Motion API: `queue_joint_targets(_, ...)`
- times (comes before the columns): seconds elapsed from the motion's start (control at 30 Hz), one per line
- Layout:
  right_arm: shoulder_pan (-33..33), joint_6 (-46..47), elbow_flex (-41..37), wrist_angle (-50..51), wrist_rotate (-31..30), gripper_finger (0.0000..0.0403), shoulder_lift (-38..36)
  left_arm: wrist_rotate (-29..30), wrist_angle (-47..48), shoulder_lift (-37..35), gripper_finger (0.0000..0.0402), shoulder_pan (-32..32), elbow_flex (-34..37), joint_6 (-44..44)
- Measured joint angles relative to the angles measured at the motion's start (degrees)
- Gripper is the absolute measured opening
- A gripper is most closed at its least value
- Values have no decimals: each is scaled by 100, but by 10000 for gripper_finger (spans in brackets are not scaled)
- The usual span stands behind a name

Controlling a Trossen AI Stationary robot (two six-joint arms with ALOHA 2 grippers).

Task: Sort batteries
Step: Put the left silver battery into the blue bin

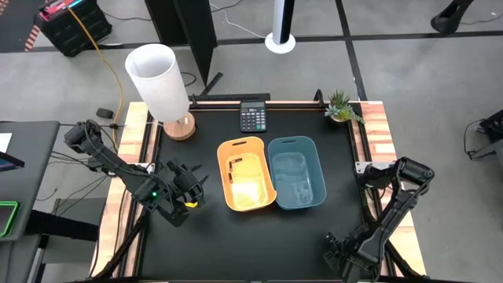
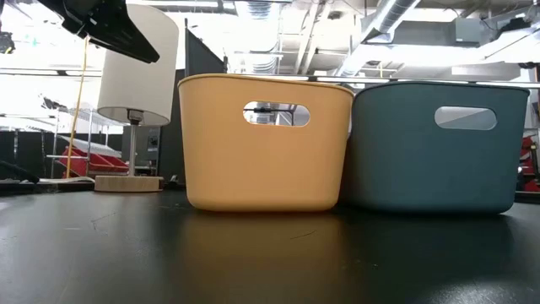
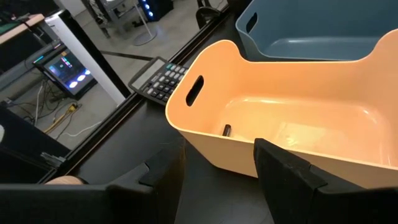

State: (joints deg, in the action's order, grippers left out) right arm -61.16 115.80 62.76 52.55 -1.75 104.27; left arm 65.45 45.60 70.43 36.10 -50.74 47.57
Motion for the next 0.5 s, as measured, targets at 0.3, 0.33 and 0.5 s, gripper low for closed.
queue_joint_targets(0.3,132,-275,0,-84,58,45,2,0,-2,0,185,0,0,-2)
queue_joint_targets(0.33,150,-332,0,-96,59,40,2,2,-2,0,185,0,0,-3)
queue_joint_targets(0.5,273,-534,0,-122,98,19,0,2,-2,0,185,0,0,-2)
